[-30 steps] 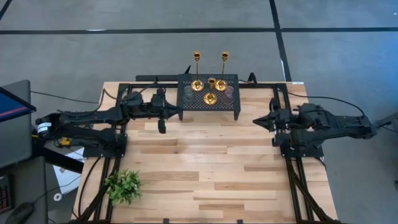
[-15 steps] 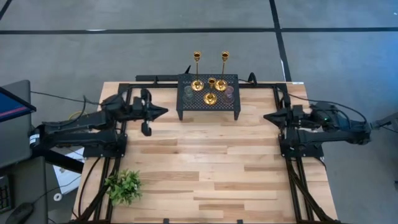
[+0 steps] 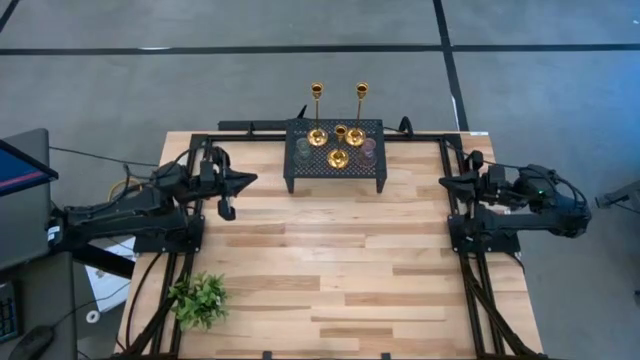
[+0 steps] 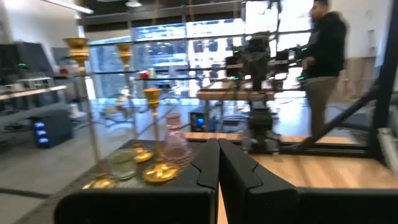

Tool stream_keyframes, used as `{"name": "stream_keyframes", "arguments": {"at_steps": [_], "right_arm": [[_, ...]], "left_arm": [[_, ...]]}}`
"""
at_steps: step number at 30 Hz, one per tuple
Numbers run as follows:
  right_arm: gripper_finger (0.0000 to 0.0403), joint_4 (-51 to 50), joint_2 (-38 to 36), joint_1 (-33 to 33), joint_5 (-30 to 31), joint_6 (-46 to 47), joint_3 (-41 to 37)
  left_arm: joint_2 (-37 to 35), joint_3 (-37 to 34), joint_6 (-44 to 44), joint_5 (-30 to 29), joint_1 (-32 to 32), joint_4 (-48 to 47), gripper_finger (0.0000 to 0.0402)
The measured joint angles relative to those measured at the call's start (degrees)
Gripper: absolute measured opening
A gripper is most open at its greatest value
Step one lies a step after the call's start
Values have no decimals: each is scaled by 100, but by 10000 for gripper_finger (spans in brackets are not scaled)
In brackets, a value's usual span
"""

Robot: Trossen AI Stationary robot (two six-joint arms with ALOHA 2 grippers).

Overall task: Pick & Place candle stick holders
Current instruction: Return to Home Position

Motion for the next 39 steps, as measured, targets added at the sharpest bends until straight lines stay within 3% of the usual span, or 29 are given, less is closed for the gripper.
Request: {"name": "stream_keyframes", "arguments": {"at_steps": [20,28,39], "right_arm": [[0,-262,-67,0,24,-42,-2],[0,-193,-67,0,13,-59,-78],[0,1232,-69,11,-88,-50,-1412]], "left_arm": [[-1823,7,-144,-246,2,-1711,2],[-1833,-31,-144,-377,2,-1968,2],[-1833,-1061,-316,-358,2,-1312,2]]}}
